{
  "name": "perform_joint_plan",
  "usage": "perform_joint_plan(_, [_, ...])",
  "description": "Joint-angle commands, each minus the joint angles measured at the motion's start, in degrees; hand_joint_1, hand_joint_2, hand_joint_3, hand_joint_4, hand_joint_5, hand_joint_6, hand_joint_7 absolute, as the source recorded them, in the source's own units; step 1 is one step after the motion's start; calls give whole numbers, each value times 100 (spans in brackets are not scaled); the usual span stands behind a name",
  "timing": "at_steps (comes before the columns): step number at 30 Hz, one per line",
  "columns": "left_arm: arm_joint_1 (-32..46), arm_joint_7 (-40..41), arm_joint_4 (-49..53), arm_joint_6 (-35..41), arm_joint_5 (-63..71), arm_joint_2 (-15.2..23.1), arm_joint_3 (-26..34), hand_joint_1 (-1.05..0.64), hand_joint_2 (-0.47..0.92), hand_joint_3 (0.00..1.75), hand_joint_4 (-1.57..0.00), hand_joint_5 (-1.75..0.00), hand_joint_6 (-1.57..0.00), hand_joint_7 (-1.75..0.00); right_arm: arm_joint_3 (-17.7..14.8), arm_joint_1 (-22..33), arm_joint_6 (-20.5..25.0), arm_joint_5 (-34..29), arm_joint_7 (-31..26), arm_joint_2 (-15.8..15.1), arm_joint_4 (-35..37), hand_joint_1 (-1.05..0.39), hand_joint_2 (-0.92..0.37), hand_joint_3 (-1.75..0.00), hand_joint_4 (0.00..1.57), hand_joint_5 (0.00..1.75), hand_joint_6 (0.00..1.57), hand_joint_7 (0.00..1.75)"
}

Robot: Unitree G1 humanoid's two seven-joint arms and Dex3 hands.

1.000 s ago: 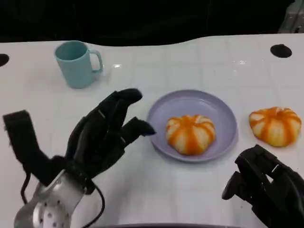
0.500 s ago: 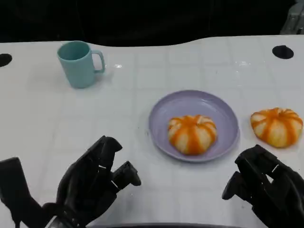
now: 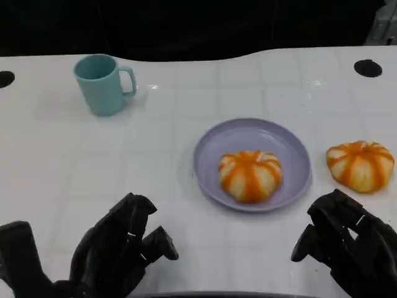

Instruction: Grasp the bread from the table and place it into the plate.

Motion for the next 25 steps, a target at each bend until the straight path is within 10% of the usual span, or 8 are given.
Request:
perform_joint_plan(1, [59, 62, -46, -55, 75, 106, 5, -59, 92, 34, -84, -175, -59, -175, -73, -3, -22, 48, -9, -57, -79, -51, -92, -24, 61, 175, 52, 152])
perform_joint_plan(25, [44, 106, -41, -129, 132, 61, -30, -57, 92, 36, -85, -175, -58, -175, -95, -21, -157, 6, 112, -85, 71, -52, -92, -21, 64, 175, 56, 154])
